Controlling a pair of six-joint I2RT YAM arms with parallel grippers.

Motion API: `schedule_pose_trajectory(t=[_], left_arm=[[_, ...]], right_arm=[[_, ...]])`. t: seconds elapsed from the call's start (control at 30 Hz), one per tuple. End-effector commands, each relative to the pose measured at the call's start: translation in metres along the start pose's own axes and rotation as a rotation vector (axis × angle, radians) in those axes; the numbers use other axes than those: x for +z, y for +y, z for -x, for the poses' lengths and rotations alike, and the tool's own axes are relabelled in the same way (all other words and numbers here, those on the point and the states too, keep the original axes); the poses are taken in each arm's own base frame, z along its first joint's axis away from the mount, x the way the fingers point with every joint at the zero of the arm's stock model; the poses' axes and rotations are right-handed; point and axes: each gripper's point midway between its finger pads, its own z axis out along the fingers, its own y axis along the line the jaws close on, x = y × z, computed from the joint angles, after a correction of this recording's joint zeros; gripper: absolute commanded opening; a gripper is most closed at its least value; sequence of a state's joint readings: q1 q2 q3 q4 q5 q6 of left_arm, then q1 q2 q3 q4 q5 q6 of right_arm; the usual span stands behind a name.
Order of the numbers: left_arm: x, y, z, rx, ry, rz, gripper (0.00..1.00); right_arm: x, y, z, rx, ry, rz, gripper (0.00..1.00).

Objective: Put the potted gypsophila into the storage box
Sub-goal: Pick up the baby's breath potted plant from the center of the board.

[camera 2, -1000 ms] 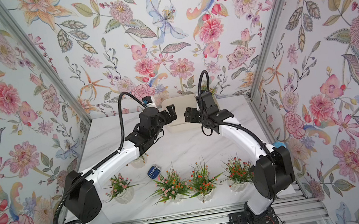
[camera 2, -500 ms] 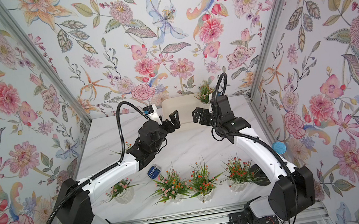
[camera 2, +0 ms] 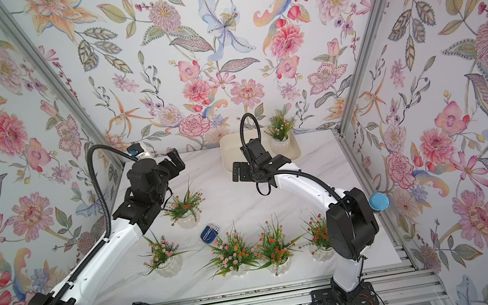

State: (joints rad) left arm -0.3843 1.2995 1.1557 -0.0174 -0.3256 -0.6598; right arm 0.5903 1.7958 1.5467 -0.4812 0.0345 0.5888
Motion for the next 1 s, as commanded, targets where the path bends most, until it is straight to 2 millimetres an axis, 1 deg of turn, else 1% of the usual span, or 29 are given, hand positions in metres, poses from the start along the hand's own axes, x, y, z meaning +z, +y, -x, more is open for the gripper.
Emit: schedule_pose_trajectory(t=[0.0, 0.07, 0.1, 0.13, 0.2, 0.27, 0.33, 0.47, 0.6, 0.7, 0.77, 0.97], left_arm=[[-0.004, 0.062, -0.026, 0.093, 0.116, 0.133, 1.00], [-0.009, 0.091, -0.032, 0.050, 0.130, 0.174, 1.00], [-0.011, 0.106, -0.036, 0.031, 0.137, 0.204, 1.00], [-0.014, 0.120, -0.043, 0.016, 0.148, 0.233, 1.00], [-0.018, 0.151, -0.056, -0.032, 0.179, 0.303, 1.00], [-0.020, 0.173, -0.068, -0.079, 0.211, 0.335, 1.00], [-0.021, 0.188, -0.079, -0.113, 0.239, 0.342, 1.00], [-0.019, 0.204, -0.098, -0.116, 0.289, 0.349, 1.00], [-0.014, 0.210, -0.122, -0.113, 0.361, 0.332, 1.00], [-0.012, 0.211, -0.141, -0.111, 0.415, 0.309, 1.00], [-0.011, 0.210, -0.149, -0.108, 0.435, 0.290, 1.00], [-0.006, 0.209, -0.165, -0.082, 0.489, 0.256, 1.00]], right_arm=[[0.016, 0.014, -0.017, 0.030, 0.073, 0.009, 1.00], [0.028, 0.022, -0.027, 0.027, 0.098, 0.011, 1.00], [0.033, 0.037, -0.039, -0.003, 0.119, 0.027, 1.00], [0.040, 0.041, -0.044, -0.018, 0.134, 0.029, 0.99], [0.053, 0.057, -0.056, -0.048, 0.165, 0.052, 0.96], [0.067, 0.067, -0.069, -0.067, 0.197, 0.065, 0.91], [0.078, 0.073, -0.078, -0.073, 0.215, 0.064, 0.88], [0.093, 0.086, -0.089, -0.075, 0.234, 0.070, 0.85], [0.100, 0.104, -0.099, -0.101, 0.249, 0.098, 0.84], [0.104, 0.119, -0.108, -0.139, 0.258, 0.126, 0.83], [0.104, 0.129, -0.111, -0.152, 0.258, 0.142, 0.82], [0.106, 0.155, -0.117, -0.187, 0.249, 0.182, 0.79]])
